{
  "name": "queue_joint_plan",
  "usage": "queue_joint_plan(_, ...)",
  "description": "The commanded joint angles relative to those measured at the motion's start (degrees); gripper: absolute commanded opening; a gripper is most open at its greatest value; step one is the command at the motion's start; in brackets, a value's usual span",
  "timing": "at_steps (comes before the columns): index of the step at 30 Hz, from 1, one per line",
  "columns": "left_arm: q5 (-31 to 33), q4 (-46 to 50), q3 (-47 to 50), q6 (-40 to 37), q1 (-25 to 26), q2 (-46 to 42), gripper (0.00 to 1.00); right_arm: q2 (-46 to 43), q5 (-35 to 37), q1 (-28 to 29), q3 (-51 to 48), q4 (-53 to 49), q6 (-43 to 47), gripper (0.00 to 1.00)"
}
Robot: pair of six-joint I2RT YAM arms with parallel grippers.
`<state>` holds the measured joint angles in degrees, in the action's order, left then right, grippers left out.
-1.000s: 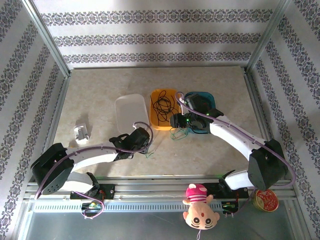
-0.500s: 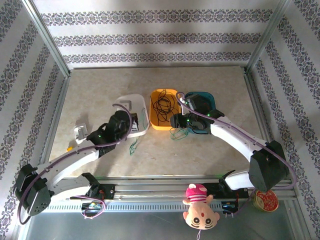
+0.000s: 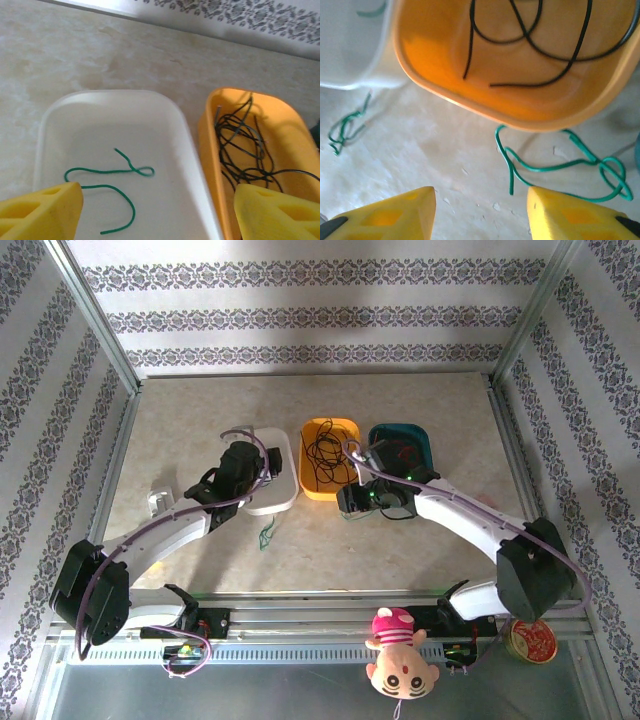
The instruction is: Untangle the cables
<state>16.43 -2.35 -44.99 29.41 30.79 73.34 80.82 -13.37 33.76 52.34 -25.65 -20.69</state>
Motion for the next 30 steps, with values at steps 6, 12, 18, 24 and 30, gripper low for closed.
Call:
queue_joint_plan(6,1.5,-3.4,4.9,5.7,5.9,-1.9,0.79,6.8,0.1,1.7,0.1,0.0,1.1,0.5)
queue_joint_plan(12,3.8,-3.8,6.9,8.8,6.9,-2.3,0.79,11.7,-0.2,1.8,1.7,0.4,1.9,0.49)
queue_joint_plan(18,3.8,-4.7,6.9,9.2,7.1,-1.7,0.79,14.2,0.4,1.8,2.8,1.2,2.2,0.4)
queue_joint_plan(24,2.3,-5.2,6.6,8.2,7.3,-1.3,0.79,13.2,0.7,1.9,2.8,1.4,3.2,0.0)
queue_joint_plan(30,-7.2,-6.3,7.2,0.8,8.5,-2.1,0.79,2.7,-6.3,1.0,-0.3,1.1,2.9,0.0)
